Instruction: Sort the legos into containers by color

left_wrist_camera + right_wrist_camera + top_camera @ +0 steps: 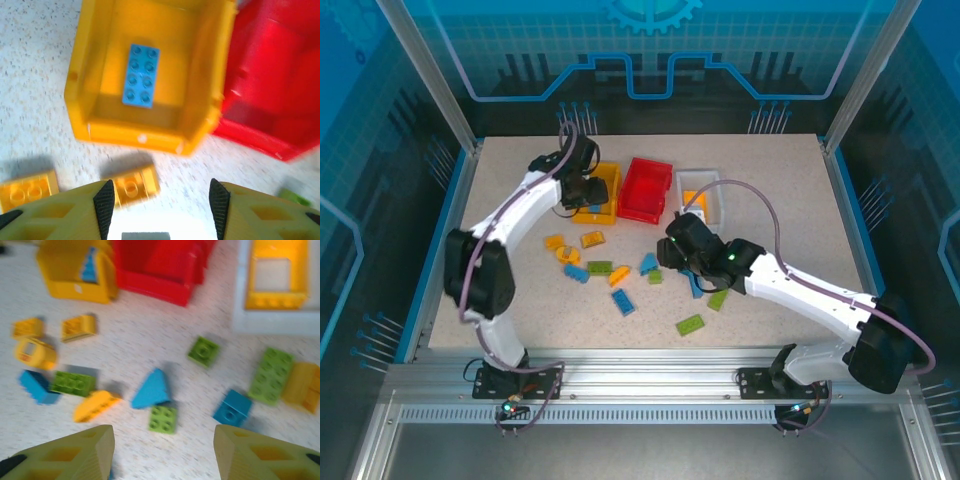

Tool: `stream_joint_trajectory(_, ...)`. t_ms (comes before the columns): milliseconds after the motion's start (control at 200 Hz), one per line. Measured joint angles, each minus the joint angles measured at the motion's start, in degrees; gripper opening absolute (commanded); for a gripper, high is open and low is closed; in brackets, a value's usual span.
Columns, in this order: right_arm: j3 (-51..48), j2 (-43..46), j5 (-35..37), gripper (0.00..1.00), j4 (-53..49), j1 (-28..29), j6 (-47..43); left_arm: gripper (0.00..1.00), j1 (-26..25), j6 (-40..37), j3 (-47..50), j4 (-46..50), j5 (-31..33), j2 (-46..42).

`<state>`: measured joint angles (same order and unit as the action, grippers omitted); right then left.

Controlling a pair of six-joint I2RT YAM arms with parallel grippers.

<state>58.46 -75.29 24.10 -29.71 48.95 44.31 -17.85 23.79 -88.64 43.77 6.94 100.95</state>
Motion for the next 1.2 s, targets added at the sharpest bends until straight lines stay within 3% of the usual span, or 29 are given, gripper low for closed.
stream_joint_trajectory(95,-3.3,0.0,1.4,0.59,-4.3,-0.2,2.4,0.61,-4.9,2.8,7.9,-2.3,-0.9,-10.9)
stream_joint_trajectory(240,-11.0,1.4,1.0,0.63,-9.9,-1.6,6.9,0.64,-19.1,7.7,19.8,-7.8,-2.1,-24.8)
stream_joint_trajectory(390,-18.6,5.6,-1.9,0.65,-10.8,-6.7,10.2,0.67,-31.2,12.0,32.1,-16.1,-1.7,-32.9)
stream_joint_trajectory(515,-20.3,7.1,-4.7,0.66,-8.7,-11.7,11.4,0.67,-37.7,13.8,39.4,-21.7,-0.2,-37.3)
stream_joint_trajectory(720,-20.3,4.2,-7.8,0.62,-4.0,-16.1,12.5,0.67,-40.3,13.9,41.1,-26.1,1.8,-38.7)
stream_joint_trajectory(925,-20.3,-1.1,-10.1,0.55,-1.6,-16.5,14.8,0.67,-40.5,13.8,41.1,-26.8,2.8,-38.8)
stream_joint_trajectory(1201,-20.5,-4.0,-11.3,0.19,2.2,-17.1,16.7,0.67,-40.5,14.1,41.1,-26.7,5.2,-39.1)
